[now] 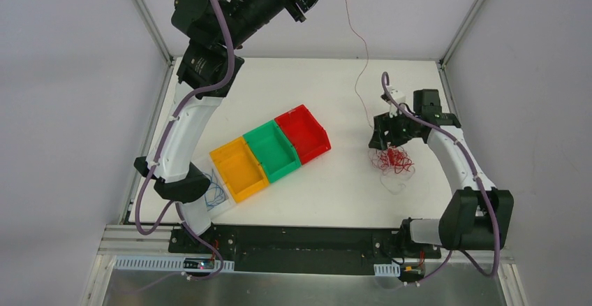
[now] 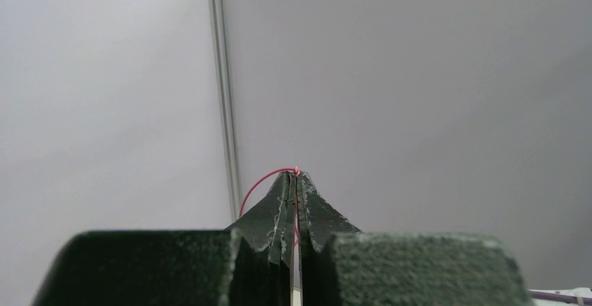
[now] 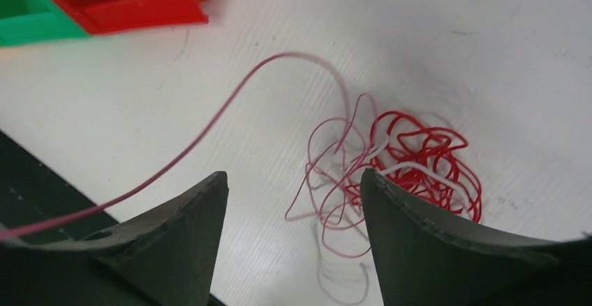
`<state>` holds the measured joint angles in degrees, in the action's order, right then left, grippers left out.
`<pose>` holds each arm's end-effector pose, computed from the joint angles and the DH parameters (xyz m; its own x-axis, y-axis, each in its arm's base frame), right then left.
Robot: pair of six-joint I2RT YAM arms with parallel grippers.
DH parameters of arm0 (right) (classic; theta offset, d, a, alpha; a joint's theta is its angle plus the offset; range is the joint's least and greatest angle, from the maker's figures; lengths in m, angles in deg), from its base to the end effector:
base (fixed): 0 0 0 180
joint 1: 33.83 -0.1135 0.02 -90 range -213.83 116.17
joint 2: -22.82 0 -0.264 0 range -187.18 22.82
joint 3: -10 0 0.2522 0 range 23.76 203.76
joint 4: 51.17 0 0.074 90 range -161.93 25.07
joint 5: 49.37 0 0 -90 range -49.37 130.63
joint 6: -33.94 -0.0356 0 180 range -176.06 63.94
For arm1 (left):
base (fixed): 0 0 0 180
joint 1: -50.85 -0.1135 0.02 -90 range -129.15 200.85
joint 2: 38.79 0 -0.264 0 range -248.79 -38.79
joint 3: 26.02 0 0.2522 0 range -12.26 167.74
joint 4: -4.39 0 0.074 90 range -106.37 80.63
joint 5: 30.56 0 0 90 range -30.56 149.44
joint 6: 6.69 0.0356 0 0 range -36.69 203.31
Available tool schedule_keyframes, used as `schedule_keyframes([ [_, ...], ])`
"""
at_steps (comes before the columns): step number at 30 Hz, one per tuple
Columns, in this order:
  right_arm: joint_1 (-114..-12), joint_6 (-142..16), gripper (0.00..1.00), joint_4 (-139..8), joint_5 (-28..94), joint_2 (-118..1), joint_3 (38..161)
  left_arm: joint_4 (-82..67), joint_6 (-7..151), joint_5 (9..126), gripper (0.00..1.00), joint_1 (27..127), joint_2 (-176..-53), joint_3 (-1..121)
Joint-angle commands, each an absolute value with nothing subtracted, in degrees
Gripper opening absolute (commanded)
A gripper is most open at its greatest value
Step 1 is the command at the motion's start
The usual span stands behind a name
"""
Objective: Untangle the cables
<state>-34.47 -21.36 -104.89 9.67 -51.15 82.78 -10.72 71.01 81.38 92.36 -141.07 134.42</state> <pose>0.2591 0.0212 0.2765 -0.4989 -0.4938 -0.7123 -0.7168 0.6970 0.0188 0.2064 -0.2004 0.6588 0.3249 -0.5515 -0.7683 0.9093 0.4055 0.0935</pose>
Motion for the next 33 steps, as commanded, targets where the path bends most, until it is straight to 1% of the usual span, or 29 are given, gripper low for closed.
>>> schedule_keyframes([
  [1, -36.44, -24.16, 0.7, -91.23, 16.86, -55.71, 82.42, -7.97, 72.73, 79.71, 0.0, 91.76, -139.77, 136.35],
  [3, -36.85, -24.39, 0.65, -88.8, 18.89, -57.82, 82.74, -8.24, 73.04, 79.45, 0.0, 91.8, -139.69, 136.37],
  [5, -37.16, -24.74, 0.56, -88.02, 19.59, -60.03, 83.76, -8.59, 73.46, 79.11, 0.0, 91.8, -139.56, 136.28],
  [7, -37.54, -25.13, 0.34, -88.8, 19.24, -61.98, 85.66, -8.9, 74.03, 78.69, 0.0, 91.8, -139.37, 136.13],
  [8, -37.66, -25.24, 0.26, -89.48, 19.05, -62.67, 86.59, -9.07, 74.34, 78.52, 0.0, 91.8, -139.28, 136.04],
  [9, -37.76, -25.48, 0.21, -90.17, 18.72, -63.11, 87.51, -9.1, 74.63, 78.3, 0.0, 91.8, -139.13, 135.75],
  [11, -37.79, -25.76, 0.04, -91.58, 17.89, -63.11, 89.01, -9.11, 75.03, 78.0, 0.0, 91.8, -138.72, 134.88],
  [12, -37.78, -25.93, 0.0, -92.24, 17.62, -62.8, 89.61, -9.07, 75.21, 77.87, 0.0, 91.77, -138.5, 134.38],
  [15, -37.73, -26.64, 0.0, -95.46, 16.69, -60.89, 92.26, -9.11, 75.85, 77.64, 0.0, 91.61, -137.93, 132.55],
  [18, -37.65, -29.21, 0.0, -100.07, 15.04, -58.16, 97.49, -11.1, 76.65, 76.95, 0.0, 91.17, -137.08, 129.56],
  [22, -37.61, -34.85, 0.0, -104.86, 12.38, -53.06, 106.12, -13.86, 76.65, 73.84, 0.0, 89.57, -135.36, 122.14],
  [25, -37.62, -38.44, 0.0, -108.69, 10.1, -50.39, 112.1, -17.66, 73.83, 72.19, 0.0, 87.09, -134.84, 117.11],
  [29, -37.6, -43.67, 0.0, -111.49, 8.54, -48.17, 120.19, -18.96, 70.25, 75.5, 0.0, 83.68, -133.07, 107.93],
  [33, -37.53, -46.21, 0.0, -110.53, 11.42, -47.13, 127.96, -19.52, 67.48, 79.51, 0.0, 81.52, -131.53, 99.74],
])
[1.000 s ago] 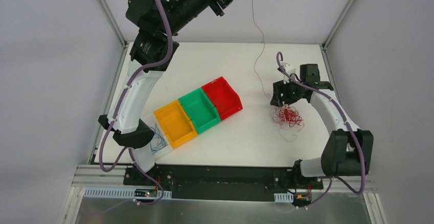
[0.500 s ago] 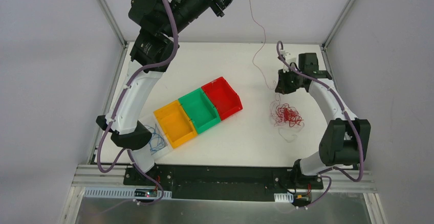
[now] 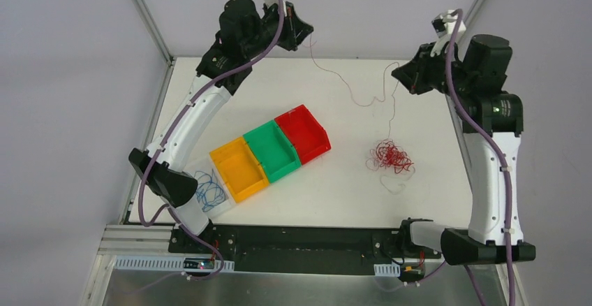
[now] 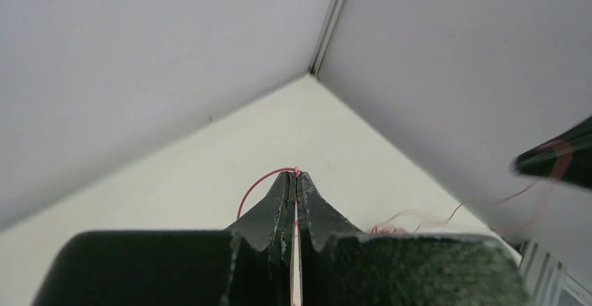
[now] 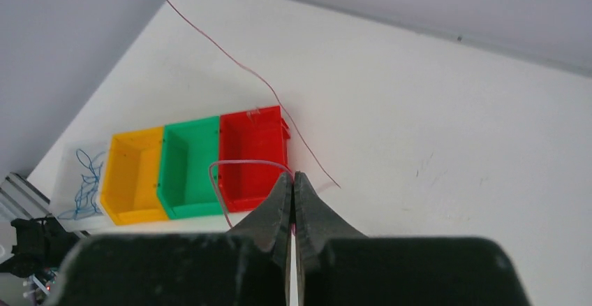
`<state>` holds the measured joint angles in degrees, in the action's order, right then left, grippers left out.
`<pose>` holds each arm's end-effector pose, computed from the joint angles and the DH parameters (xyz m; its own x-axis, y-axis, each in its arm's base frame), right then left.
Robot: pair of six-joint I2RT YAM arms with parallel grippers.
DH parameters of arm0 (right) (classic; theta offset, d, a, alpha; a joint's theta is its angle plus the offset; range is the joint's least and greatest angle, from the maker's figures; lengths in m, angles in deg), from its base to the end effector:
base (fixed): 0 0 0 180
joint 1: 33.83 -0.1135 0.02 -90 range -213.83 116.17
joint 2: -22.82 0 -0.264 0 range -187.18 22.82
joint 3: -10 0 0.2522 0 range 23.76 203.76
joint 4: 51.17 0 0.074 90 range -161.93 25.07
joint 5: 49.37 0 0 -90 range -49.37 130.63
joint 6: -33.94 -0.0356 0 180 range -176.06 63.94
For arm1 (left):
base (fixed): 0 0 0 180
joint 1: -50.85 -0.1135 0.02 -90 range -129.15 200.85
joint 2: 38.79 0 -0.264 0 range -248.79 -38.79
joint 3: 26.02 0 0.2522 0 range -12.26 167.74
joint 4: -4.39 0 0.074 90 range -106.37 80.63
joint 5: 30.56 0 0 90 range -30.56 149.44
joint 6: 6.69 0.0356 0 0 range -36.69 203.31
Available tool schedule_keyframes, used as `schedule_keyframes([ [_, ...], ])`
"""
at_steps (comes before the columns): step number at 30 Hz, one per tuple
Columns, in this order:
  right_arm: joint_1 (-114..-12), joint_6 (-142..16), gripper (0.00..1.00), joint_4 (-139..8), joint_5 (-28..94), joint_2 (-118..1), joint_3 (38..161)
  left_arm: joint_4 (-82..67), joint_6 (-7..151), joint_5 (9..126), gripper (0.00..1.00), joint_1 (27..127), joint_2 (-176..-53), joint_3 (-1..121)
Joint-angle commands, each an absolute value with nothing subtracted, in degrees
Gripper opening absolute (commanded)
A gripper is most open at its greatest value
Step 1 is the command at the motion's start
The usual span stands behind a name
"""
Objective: Untangle the cables
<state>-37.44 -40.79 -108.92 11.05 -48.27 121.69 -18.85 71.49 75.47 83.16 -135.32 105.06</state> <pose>0.2247 0.0318 0.4964 -0.1455 -0.2387 -0.9601 -0.5845 0.8038 -0.1112 0.3023 -0.2028 0.5400 0.0101 -0.2393 -0.9709 0.7608 0.6319 -0.1479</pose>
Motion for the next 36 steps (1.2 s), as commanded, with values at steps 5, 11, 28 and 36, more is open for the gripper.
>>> schedule_keyframes([
  [5, -37.61, -51.0, 0.0, -106.31, 9.83, -46.8, 130.36, -19.69, 64.03, 86.91, 0.0, 78.46, -130.24, 92.8],
  [11, -37.69, -61.24, 0.0, -99.37, 5.56, -50.54, 137.7, -19.15, 62.7, 97.37, 0.0, 77.21, -128.58, 88.07],
  [28, -45.38, -72.43, 0.0, -86.11, -1.2, -53.26, 122.35, -22.47, 68.93, 109.46, 0.0, 77.04, -128.46, 82.56],
  [36, -55.77, -70.63, 0.0, -73.17, 2.2, -55.67, 107.03, -22.47, 69.19, 103.43, 0.0, 76.93, -135.1, 81.55],
])
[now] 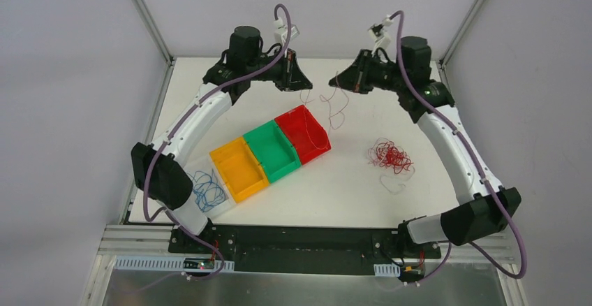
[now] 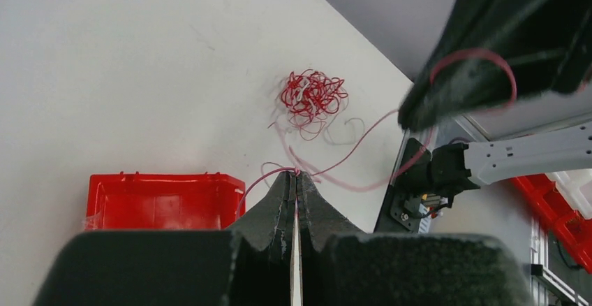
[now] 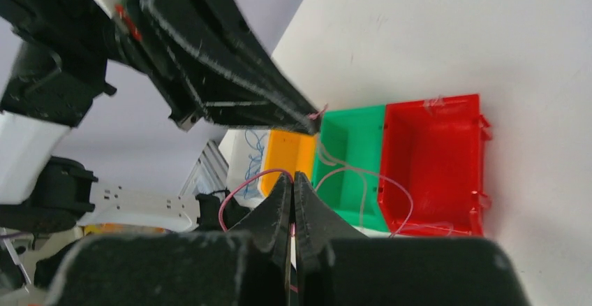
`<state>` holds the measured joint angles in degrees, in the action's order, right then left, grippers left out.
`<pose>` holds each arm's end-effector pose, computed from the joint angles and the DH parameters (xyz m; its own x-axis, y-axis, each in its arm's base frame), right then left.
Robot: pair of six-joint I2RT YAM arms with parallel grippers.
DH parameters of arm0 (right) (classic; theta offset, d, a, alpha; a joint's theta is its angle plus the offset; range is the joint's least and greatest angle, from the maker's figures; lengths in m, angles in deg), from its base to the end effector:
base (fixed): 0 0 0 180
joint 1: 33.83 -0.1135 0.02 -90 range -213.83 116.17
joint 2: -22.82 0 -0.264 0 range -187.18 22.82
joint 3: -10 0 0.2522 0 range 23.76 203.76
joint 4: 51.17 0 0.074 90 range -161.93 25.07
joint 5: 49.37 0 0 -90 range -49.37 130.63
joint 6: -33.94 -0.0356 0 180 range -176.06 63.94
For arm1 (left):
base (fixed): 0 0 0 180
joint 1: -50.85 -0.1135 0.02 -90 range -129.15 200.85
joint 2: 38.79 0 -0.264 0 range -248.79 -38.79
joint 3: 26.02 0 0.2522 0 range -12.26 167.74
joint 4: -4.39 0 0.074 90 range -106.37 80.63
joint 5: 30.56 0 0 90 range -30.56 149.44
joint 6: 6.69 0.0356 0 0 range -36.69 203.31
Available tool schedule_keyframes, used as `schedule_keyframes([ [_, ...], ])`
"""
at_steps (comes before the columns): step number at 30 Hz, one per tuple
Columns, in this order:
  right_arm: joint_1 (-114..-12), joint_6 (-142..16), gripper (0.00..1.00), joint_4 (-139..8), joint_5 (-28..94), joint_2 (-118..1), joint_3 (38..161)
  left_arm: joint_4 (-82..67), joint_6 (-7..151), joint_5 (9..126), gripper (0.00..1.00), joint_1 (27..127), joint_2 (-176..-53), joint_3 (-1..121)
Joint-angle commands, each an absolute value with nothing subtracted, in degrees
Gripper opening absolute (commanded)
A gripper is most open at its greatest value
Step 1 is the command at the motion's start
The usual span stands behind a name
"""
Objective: Untangle the cables
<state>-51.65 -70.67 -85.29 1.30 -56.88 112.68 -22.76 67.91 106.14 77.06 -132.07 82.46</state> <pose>0.2831 0.1147 0.4521 -0.3870 0.0805 -0.9185 -0.7555 0.5434 0.3660 0.3248 -0.1888 0.4228 -0.4292 0.0083 -0.9032 0.8586 0.3143 -0.4051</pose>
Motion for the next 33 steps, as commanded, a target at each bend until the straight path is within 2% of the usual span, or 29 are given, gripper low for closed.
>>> schedule_keyframes([
  [1, -56.73, -70.69, 0.0, -69.87, 2.91, -55.41, 103.87, -22.42, 68.71, 102.46, 0.0, 76.68, -135.95, 81.48],
  [8, -61.29, -70.16, 0.0, -54.85, 5.78, -60.59, 92.87, -19.59, 62.45, 98.68, 0.0, 72.0, -139.84, 79.93],
  [17, -61.64, -75.69, 0.0, -44.32, 6.54, -70.56, 90.68, -19.39, 61.86, 101.94, 0.0, 69.83, -143.22, 79.57],
  [26, -59.65, -61.72, 0.0, -50.44, 6.71, -71.56, 85.25, -17.09, 57.62, 107.56, 0.0, 70.36, -148.51, 79.9],
  [33, -60.01, -57.73, 0.14, -58.04, 8.74, -72.48, 85.46, -16.81, 59.65, 103.71, 0.0, 73.07, -150.96, 75.87],
])
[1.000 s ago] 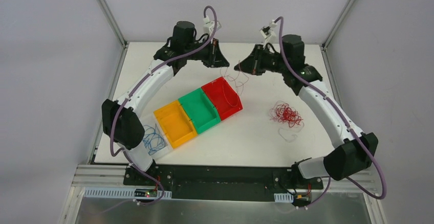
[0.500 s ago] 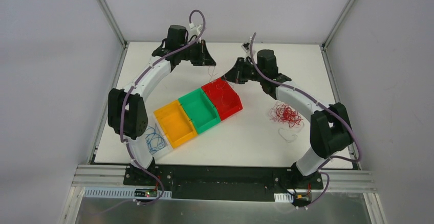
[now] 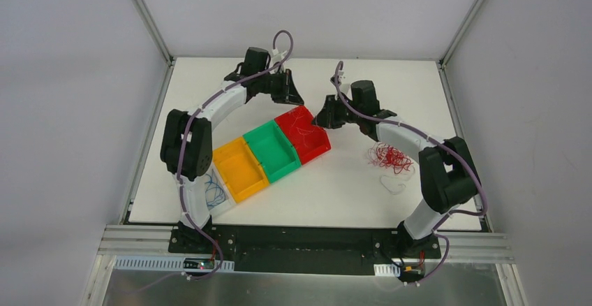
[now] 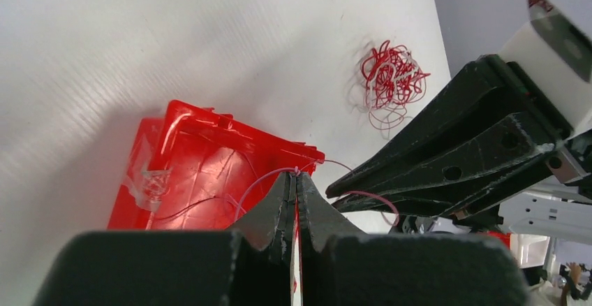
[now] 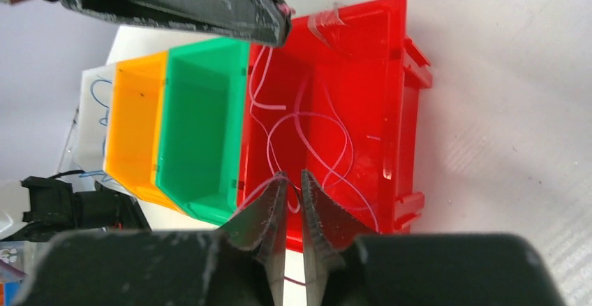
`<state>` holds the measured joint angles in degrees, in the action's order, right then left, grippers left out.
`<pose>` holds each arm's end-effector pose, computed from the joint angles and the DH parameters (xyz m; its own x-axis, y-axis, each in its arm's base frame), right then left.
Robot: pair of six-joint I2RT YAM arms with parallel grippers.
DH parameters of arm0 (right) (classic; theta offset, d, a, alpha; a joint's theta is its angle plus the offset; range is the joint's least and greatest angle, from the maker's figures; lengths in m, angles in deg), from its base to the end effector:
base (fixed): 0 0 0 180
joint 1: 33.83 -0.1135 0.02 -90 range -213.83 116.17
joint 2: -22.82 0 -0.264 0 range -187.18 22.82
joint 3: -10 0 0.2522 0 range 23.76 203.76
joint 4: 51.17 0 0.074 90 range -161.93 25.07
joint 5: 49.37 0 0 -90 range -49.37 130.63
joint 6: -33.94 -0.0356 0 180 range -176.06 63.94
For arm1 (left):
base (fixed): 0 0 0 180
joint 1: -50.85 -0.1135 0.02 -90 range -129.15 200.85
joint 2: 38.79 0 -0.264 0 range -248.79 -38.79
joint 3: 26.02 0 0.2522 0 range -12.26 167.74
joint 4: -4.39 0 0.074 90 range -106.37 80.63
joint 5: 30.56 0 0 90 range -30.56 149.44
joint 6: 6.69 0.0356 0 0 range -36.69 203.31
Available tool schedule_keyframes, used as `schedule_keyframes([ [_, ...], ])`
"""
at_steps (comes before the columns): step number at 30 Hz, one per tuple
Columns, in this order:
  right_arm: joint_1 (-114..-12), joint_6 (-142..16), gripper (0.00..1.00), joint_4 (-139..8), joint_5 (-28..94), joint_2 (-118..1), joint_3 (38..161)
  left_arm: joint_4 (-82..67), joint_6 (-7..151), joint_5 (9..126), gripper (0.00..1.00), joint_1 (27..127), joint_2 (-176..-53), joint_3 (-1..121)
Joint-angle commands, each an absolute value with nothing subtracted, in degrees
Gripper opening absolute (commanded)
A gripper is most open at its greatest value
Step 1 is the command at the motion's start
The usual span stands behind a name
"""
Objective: Untangle the cables
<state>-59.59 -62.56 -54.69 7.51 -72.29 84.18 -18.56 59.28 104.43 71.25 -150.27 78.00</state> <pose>0.3280 0.1799 0.2434 -0.4623 -0.1178 -0.8789 -0.7645 0.5550 0.3277 0.4151 -0.1812 0.2762 -0.7664 -0.0222 -0.6420 0.5539 0.4832 -0.6780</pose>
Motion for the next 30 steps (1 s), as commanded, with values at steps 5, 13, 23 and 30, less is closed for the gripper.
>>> schedule_keyframes([
  [5, -60.23, -55.04, 0.14, -63.06, 10.54, -74.74, 88.4, -17.31, 61.08, 98.64, 0.0, 73.14, -151.85, 72.66],
  [13, -60.66, -53.88, 0.04, -66.94, 11.93, -75.05, 91.22, -22.54, 64.92, 96.65, 0.33, 73.7, -151.09, 74.99],
  [23, -59.37, -53.5, 0.31, -74.0, 10.66, -71.94, 97.58, -25.48, 67.77, 97.84, 0.77, 73.03, -144.05, 78.41],
  [30, -51.18, -45.33, 0.64, -89.27, 9.2, -60.9, 98.86, -28.88, 76.99, 93.66, 0.99, 72.41, -141.91, 84.72],
])
